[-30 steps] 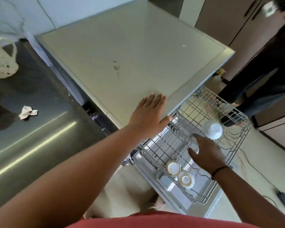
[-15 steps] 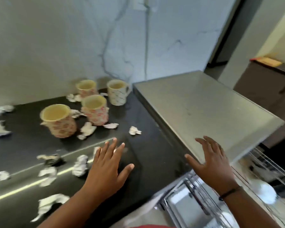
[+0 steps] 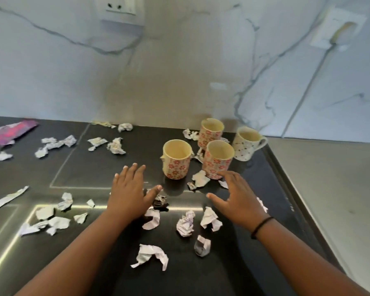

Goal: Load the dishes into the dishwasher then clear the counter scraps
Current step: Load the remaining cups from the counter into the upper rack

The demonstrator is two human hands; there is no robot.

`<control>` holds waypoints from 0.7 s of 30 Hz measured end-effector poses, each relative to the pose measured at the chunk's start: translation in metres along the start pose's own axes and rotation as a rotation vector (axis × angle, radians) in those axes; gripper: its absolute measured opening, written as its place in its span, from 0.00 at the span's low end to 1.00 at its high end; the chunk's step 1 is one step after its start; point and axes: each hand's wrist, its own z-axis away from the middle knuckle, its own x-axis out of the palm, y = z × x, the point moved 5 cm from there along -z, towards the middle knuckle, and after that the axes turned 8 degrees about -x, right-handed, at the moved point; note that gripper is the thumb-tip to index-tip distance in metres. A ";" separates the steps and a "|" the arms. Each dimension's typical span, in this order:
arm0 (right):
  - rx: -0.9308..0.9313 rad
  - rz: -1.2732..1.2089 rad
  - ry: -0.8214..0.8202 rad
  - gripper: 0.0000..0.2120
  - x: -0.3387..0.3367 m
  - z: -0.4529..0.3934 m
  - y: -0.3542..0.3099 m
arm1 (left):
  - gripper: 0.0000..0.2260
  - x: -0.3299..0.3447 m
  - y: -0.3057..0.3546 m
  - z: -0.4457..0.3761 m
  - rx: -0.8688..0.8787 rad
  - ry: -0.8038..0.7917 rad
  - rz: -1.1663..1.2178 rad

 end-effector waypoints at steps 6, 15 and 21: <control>0.016 -0.343 -0.174 0.39 0.056 -0.072 -0.020 | 0.55 0.030 -0.014 -0.020 -0.029 -0.150 -0.033; 0.028 -0.680 0.037 0.42 0.085 -0.118 -0.019 | 0.42 0.042 -0.019 -0.019 -0.035 -0.099 -0.096; -0.023 -0.674 0.016 0.38 0.074 -0.113 -0.029 | 0.43 0.043 -0.020 -0.020 -0.031 -0.117 -0.097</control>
